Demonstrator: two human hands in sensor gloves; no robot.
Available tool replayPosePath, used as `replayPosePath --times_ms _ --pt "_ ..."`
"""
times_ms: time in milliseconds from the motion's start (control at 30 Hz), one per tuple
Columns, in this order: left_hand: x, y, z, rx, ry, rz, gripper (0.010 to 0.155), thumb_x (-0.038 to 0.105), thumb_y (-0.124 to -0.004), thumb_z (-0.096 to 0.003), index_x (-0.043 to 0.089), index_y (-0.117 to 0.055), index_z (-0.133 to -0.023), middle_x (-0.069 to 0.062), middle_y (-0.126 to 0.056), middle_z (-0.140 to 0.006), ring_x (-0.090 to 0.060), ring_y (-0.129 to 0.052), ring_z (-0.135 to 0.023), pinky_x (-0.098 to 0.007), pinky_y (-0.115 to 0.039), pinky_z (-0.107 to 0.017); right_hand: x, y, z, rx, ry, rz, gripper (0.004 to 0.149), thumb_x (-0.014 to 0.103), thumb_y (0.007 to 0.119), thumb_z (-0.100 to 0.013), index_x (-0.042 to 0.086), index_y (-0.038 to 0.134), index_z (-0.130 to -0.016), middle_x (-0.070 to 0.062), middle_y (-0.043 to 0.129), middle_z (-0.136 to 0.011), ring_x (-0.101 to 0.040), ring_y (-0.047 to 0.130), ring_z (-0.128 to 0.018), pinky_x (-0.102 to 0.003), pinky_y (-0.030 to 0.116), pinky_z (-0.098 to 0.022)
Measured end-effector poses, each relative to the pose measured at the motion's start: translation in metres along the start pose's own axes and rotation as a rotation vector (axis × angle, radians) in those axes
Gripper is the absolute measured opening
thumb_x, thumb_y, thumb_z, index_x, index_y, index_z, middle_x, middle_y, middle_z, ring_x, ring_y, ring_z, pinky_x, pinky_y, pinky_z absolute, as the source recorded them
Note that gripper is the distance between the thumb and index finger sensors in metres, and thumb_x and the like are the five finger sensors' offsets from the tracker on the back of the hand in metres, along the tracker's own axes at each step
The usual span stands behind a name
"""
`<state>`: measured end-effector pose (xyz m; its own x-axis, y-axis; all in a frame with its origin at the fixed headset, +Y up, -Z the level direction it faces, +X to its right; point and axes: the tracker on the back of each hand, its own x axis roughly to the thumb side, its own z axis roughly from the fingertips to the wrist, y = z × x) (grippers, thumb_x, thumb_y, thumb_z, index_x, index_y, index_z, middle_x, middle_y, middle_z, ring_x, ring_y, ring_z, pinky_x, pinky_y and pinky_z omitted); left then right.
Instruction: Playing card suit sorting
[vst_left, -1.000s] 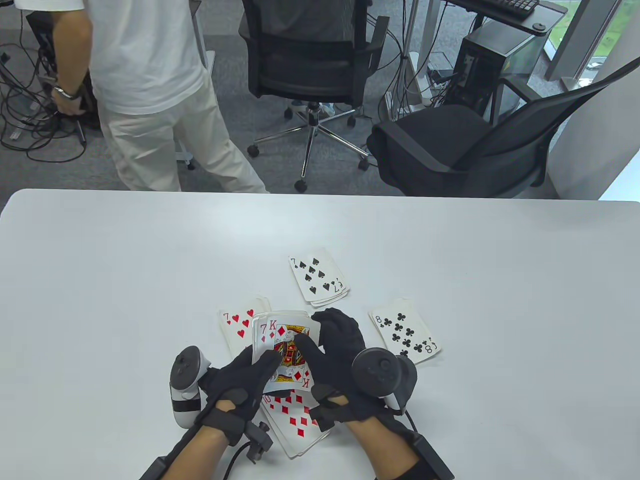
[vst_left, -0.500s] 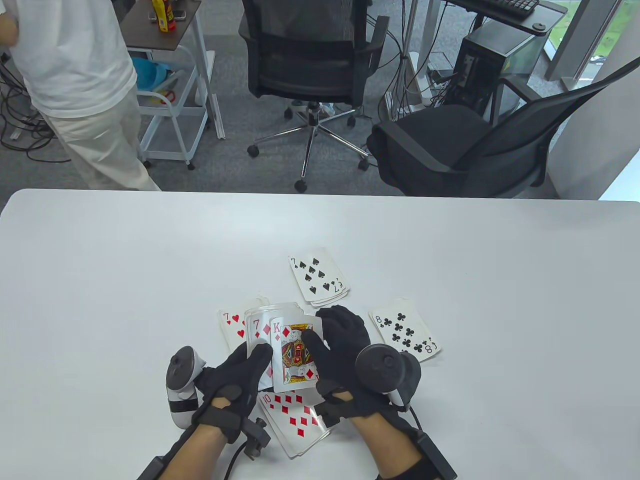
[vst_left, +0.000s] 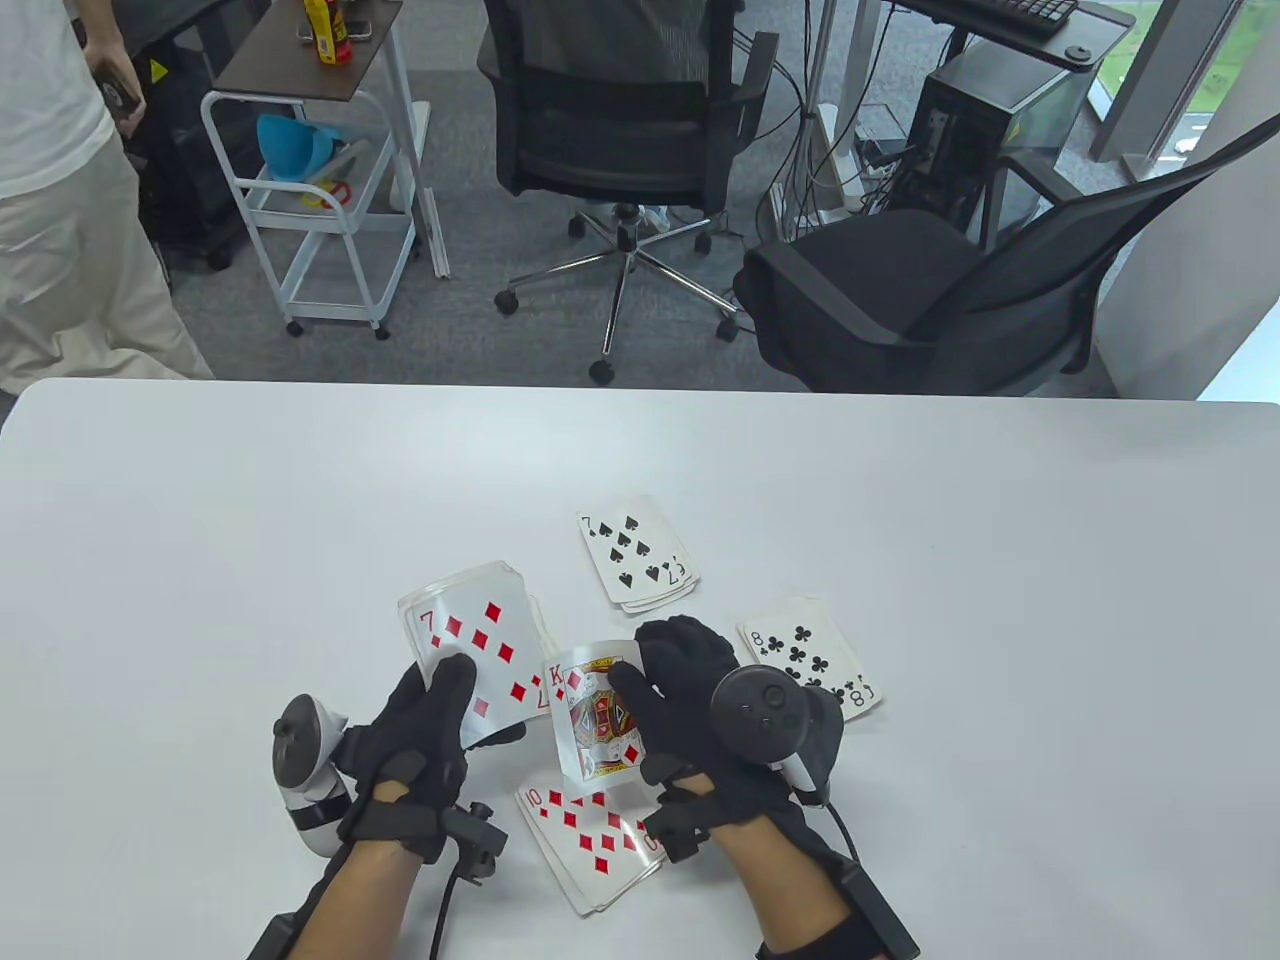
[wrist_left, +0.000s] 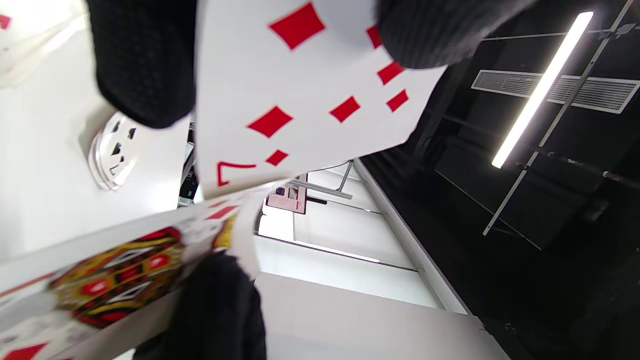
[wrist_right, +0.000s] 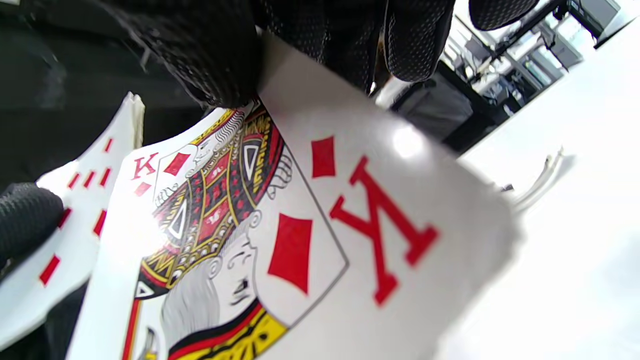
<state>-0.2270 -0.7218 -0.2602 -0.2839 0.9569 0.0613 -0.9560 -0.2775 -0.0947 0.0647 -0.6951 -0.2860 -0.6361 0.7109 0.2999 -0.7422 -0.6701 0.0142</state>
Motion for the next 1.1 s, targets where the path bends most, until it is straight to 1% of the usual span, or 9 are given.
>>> replayPosePath --times_ms 67,300,400,467,633,800,867,933,1100 --pt "0.001 0.001 0.0 0.005 -0.008 0.0 0.053 0.053 -0.075 -0.0544 0.025 -0.071 -0.1 -0.002 -0.087 -0.094 -0.029 -0.098 -0.077 -0.042 -0.093 -0.047 0.001 0.005 -0.002 0.111 0.028 0.036 0.038 0.038 0.086 -0.054 0.011 0.085 -0.08 -0.017 0.066 -0.103 -0.052 0.05 -0.102 -0.074 0.038 -0.07" --pt "0.003 0.003 0.0 0.013 -0.023 0.018 0.053 0.053 -0.075 -0.0544 0.025 -0.071 -0.099 -0.002 -0.087 -0.094 -0.029 -0.098 -0.077 -0.042 -0.094 -0.047 0.003 0.026 -0.004 0.393 0.06 0.142 0.037 0.036 0.088 -0.054 0.01 0.086 -0.081 -0.02 0.06 -0.108 -0.053 0.039 -0.105 -0.076 0.031 -0.07" --pt "0.001 0.003 0.0 0.01 -0.022 0.02 0.053 0.053 -0.075 -0.0546 0.025 -0.071 -0.1 -0.003 -0.087 -0.094 -0.029 -0.098 -0.077 -0.042 -0.094 -0.047 0.005 0.041 -0.002 0.477 0.07 0.206 0.037 0.036 0.089 -0.055 0.009 0.087 -0.081 -0.02 0.058 -0.108 -0.054 0.035 -0.106 -0.076 0.029 -0.07" --pt "0.0 0.001 0.0 0.003 -0.019 0.014 0.053 0.053 -0.075 -0.0545 0.025 -0.071 -0.099 -0.003 -0.088 -0.094 -0.029 -0.098 -0.077 -0.042 -0.094 -0.046 0.009 0.055 0.001 0.504 0.054 0.348 0.037 0.036 0.089 -0.055 0.01 0.087 -0.081 -0.02 0.058 -0.108 -0.054 0.034 -0.106 -0.076 0.029 -0.069" --pt "-0.002 0.0 0.0 -0.006 -0.01 0.009 0.053 0.053 -0.075 -0.0545 0.025 -0.071 -0.099 -0.002 -0.088 -0.094 -0.029 -0.098 -0.077 -0.042 -0.094 -0.047 0.01 0.078 0.004 0.483 0.064 0.591 0.039 0.04 0.091 -0.053 0.01 0.084 -0.078 -0.02 0.058 -0.108 -0.053 0.036 -0.106 -0.076 0.029 -0.07" --pt "-0.003 -0.001 0.0 -0.012 -0.008 0.004 0.053 0.053 -0.075 -0.0544 0.025 -0.071 -0.099 -0.003 -0.088 -0.094 -0.029 -0.098 -0.077 -0.042 -0.094 -0.047 0.005 0.076 0.002 0.399 0.081 0.687 0.044 0.048 0.092 -0.051 0.011 0.083 -0.073 -0.02 0.06 -0.104 -0.053 0.04 -0.104 -0.074 0.032 -0.07" --pt "-0.005 -0.002 0.0 -0.018 -0.003 0.001 0.053 0.053 -0.075 -0.0545 0.025 -0.071 -0.099 -0.003 -0.088 -0.093 -0.029 -0.098 -0.077 -0.042 -0.094 -0.047 0.003 0.074 0.002 0.386 0.075 0.665 0.044 0.05 0.09 -0.051 0.012 0.083 -0.073 -0.02 0.062 -0.104 -0.053 0.043 -0.103 -0.074 0.033 -0.07" --pt "-0.005 -0.003 0.0 -0.02 -0.001 -0.001 0.053 0.053 -0.075 -0.0545 0.025 -0.071 -0.099 -0.003 -0.088 -0.094 -0.029 -0.098 -0.077 -0.042 -0.094 -0.047 0.002 0.071 0.002 0.379 0.085 0.619 0.044 0.051 0.085 -0.053 0.012 0.084 -0.073 -0.02 0.062 -0.103 -0.053 0.043 -0.103 -0.074 0.034 -0.07" --pt "-0.007 -0.004 0.001 -0.035 0.015 -0.008 0.053 0.053 -0.075 -0.0545 0.025 -0.071 -0.1 -0.003 -0.087 -0.094 -0.029 -0.098 -0.077 -0.042 -0.093 -0.047 0.006 0.051 0.001 0.256 0.055 0.502 0.046 0.052 0.078 -0.055 0.011 0.085 -0.075 -0.02 0.063 -0.103 -0.053 0.045 -0.102 -0.073 0.036 -0.07"
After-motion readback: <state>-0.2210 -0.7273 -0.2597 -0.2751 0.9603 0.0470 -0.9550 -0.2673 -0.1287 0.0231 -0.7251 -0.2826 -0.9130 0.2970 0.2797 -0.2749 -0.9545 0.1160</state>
